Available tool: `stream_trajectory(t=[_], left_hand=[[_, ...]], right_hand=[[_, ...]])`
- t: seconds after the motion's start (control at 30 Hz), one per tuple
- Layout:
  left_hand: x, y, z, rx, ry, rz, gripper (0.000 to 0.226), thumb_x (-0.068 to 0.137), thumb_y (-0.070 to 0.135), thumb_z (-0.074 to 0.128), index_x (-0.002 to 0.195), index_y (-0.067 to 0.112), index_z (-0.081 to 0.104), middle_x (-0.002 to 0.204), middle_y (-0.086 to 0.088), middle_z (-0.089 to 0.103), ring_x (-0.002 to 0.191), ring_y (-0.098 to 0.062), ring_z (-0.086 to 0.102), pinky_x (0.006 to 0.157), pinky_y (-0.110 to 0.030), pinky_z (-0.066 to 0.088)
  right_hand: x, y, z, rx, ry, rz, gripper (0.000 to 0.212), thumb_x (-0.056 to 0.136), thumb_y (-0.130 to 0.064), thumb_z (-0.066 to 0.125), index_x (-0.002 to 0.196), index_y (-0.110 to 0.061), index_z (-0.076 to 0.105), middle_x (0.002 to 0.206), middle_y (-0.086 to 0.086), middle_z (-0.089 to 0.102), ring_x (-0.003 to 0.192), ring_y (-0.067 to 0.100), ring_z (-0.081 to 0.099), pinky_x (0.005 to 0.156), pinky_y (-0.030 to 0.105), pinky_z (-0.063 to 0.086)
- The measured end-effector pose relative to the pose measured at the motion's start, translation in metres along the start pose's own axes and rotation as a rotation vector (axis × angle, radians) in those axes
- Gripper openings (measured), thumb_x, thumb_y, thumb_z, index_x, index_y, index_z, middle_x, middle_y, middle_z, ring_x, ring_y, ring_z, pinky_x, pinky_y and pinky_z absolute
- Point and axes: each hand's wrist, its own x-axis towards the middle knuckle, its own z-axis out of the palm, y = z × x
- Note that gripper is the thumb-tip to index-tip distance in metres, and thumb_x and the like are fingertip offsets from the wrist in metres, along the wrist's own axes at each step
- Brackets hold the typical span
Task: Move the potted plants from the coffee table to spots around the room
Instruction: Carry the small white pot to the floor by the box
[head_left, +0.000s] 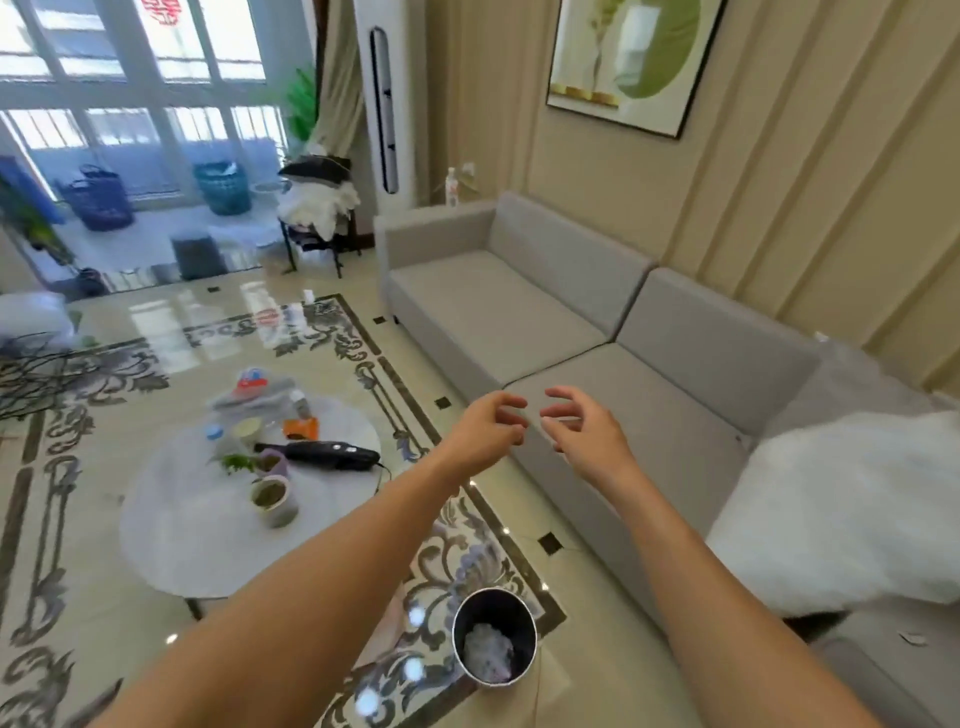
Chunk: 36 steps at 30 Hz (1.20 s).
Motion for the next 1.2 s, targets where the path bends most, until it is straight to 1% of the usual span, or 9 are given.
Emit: stream_trajectory(t=[0.2, 0.3, 0.4, 0.57, 0.63, 0.8, 0.93, 1.07, 1.2], left_hand=[[-0.057, -0.064, -0.123, -0.043, 0.157, -0.049, 0.043, 0.092, 0.009, 0.061, 0.133, 0.02, 0.057, 0.117, -0.001, 0.071, 0.099, -0.016, 0.071, 0.09, -0.042, 0.06], [-0.085, -0.096, -0.184, -0.075, 0.217, -0.077, 0.041, 0.091, 0.005, 0.062, 0.13, 0.019, 0.058, 0.113, -0.002, 0.072, 0.095, -0.016, 0.072, 0.086, -0.036, 0.06], [-0.114, -0.134, -0.249, -0.073, 0.245, -0.108, 0.04, 0.092, 0.002, 0.06, 0.128, 0.02, 0.058, 0.111, -0.003, 0.072, 0.093, -0.014, 0.07, 0.074, -0.023, 0.058], [-0.136, -0.186, -0.322, -0.058, 0.266, -0.213, 0.038, 0.094, 0.002, 0.059, 0.129, 0.017, 0.058, 0.11, -0.004, 0.07, 0.098, -0.02, 0.07, 0.089, -0.042, 0.059], [-0.135, -0.204, -0.342, -0.067, 0.266, -0.242, 0.04, 0.092, 0.001, 0.06, 0.129, 0.016, 0.059, 0.11, -0.004, 0.07, 0.1, -0.02, 0.07, 0.093, -0.043, 0.059], [-0.115, -0.242, -0.379, -0.088, 0.288, -0.296, 0.042, 0.091, 0.0, 0.06, 0.129, 0.017, 0.061, 0.111, -0.005, 0.071, 0.097, -0.014, 0.068, 0.072, -0.023, 0.054], [-0.087, -0.28, -0.406, -0.05, 0.388, -0.331, 0.034, 0.093, 0.003, 0.057, 0.112, 0.029, 0.064, 0.106, -0.003, 0.072, 0.098, -0.018, 0.07, 0.086, -0.036, 0.057], [-0.048, -0.346, -0.424, -0.077, 0.557, -0.359, 0.039, 0.096, 0.006, 0.053, 0.131, 0.023, 0.054, 0.104, -0.003, 0.069, 0.095, -0.018, 0.071, 0.086, -0.041, 0.059], [-0.012, -0.44, -0.414, -0.123, 0.659, -0.422, 0.044, 0.097, 0.01, 0.055, 0.139, 0.022, 0.045, 0.1, 0.003, 0.067, 0.091, -0.014, 0.071, 0.087, -0.039, 0.057]], right_hand=[[0.004, -0.069, 0.141, -0.018, -0.18, -0.072, 0.036, 0.097, -0.021, 0.063, 0.132, -0.027, 0.057, 0.112, -0.005, 0.068, 0.1, 0.009, 0.066, 0.083, 0.033, 0.059], [0.0, -0.095, 0.204, -0.015, -0.225, -0.062, 0.035, 0.097, -0.02, 0.063, 0.131, -0.028, 0.058, 0.111, -0.005, 0.069, 0.099, 0.009, 0.067, 0.086, 0.038, 0.06], [-0.011, -0.115, 0.272, 0.005, -0.258, -0.039, 0.036, 0.096, -0.019, 0.064, 0.131, -0.027, 0.06, 0.109, -0.003, 0.07, 0.1, 0.014, 0.069, 0.087, 0.04, 0.06], [-0.021, -0.13, 0.348, 0.046, -0.309, 0.044, 0.036, 0.096, -0.017, 0.064, 0.129, -0.031, 0.059, 0.111, -0.001, 0.071, 0.101, 0.018, 0.069, 0.089, 0.043, 0.06], [-0.016, -0.131, 0.365, 0.037, -0.311, 0.067, 0.037, 0.096, -0.018, 0.064, 0.131, -0.03, 0.058, 0.111, -0.001, 0.07, 0.101, 0.017, 0.069, 0.089, 0.042, 0.06], [0.023, -0.124, 0.398, 0.019, -0.327, 0.096, 0.036, 0.097, -0.017, 0.062, 0.132, -0.027, 0.059, 0.109, -0.002, 0.072, 0.102, 0.017, 0.069, 0.087, 0.04, 0.06], [0.068, -0.105, 0.435, 0.022, -0.344, 0.086, 0.033, 0.098, -0.015, 0.061, 0.129, -0.027, 0.061, 0.105, -0.005, 0.074, 0.102, 0.016, 0.07, 0.09, 0.041, 0.059], [0.109, -0.064, 0.482, 0.009, -0.327, 0.059, 0.033, 0.097, -0.016, 0.061, 0.127, -0.03, 0.062, 0.11, -0.006, 0.071, 0.103, 0.014, 0.067, 0.094, 0.043, 0.057], [0.135, 0.003, 0.53, -0.052, -0.31, 0.059, 0.04, 0.097, -0.012, 0.061, 0.135, -0.024, 0.058, 0.131, -0.001, 0.059, 0.104, 0.014, 0.065, 0.096, 0.042, 0.057]])
